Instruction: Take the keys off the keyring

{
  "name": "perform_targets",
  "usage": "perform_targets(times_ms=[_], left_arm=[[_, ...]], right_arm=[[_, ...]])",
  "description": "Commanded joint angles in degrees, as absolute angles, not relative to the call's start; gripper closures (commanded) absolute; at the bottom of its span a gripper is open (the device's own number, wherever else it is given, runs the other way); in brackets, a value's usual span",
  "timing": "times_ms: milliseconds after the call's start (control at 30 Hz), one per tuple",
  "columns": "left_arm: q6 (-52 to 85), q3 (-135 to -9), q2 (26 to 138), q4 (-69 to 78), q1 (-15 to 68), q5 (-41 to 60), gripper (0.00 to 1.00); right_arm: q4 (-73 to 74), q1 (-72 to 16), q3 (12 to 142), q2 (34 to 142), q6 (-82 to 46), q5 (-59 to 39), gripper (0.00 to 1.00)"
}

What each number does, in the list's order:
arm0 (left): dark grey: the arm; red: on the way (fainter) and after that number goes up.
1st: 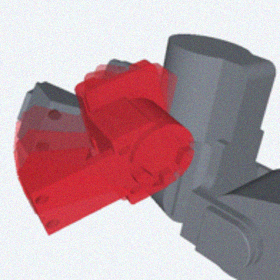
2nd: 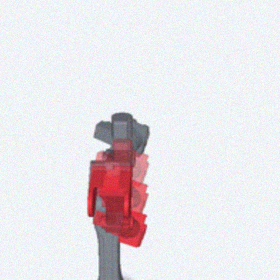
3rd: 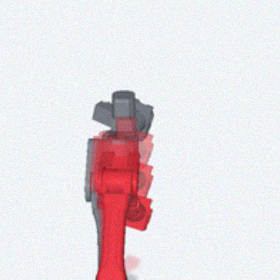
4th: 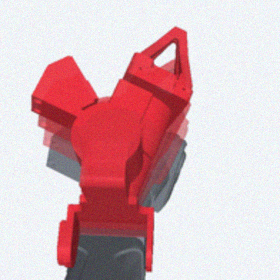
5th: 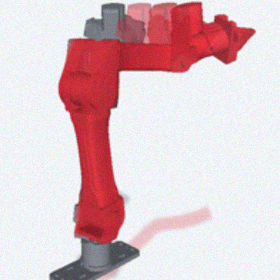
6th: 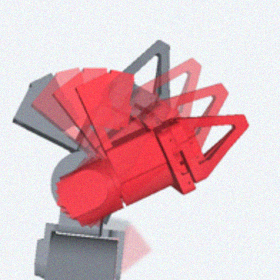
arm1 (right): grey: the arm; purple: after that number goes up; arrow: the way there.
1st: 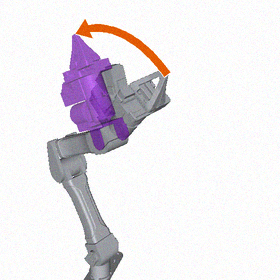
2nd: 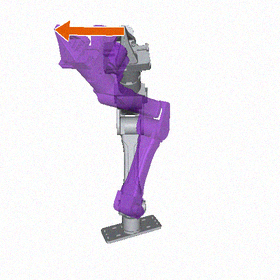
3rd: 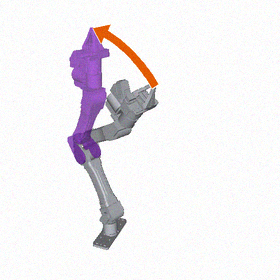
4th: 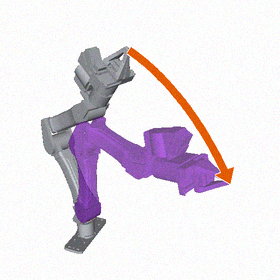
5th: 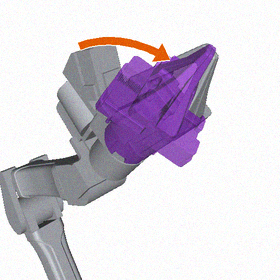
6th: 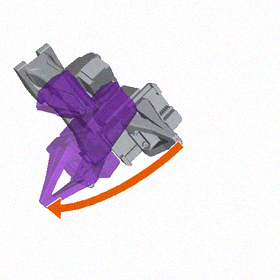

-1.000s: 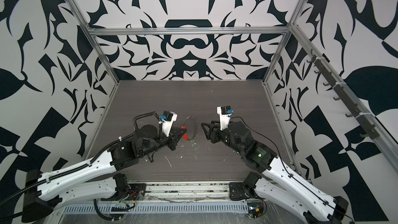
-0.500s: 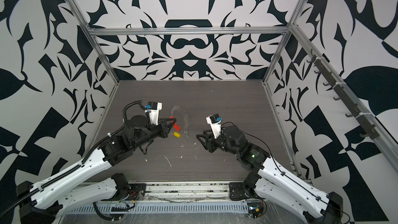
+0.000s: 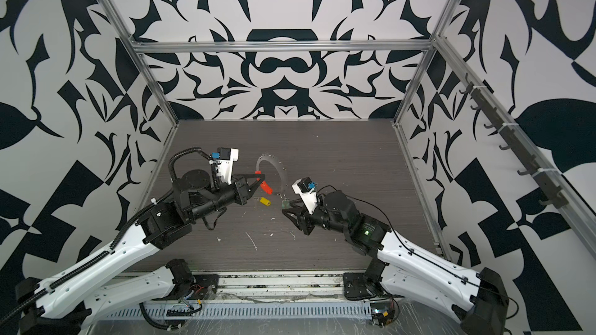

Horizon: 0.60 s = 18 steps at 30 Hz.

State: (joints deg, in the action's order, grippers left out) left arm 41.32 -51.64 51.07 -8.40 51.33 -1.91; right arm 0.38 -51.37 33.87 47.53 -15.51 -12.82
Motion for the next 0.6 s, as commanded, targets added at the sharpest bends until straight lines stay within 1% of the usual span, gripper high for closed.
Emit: perform_targets(times_ms=[0,167,567], left_arm=[[42.19,-53.34,49.77,-7.20,51.23,0.32,1.00],[42.54,-53.35,49.21,-7.09,51.24,1.38,1.00],[42.97,-53.22,49.57,-6.33,51.24,2.76,1.00]], right_arm=[[4.61,-51.56,33.08,44.97,-12.90,-11.69,0.59],[3.77,-51.60,32.15,41.57,-12.04,-8.47,0.59],[5.10,-52.08,33.02,41.22,-11.25,-11.25,0.62]])
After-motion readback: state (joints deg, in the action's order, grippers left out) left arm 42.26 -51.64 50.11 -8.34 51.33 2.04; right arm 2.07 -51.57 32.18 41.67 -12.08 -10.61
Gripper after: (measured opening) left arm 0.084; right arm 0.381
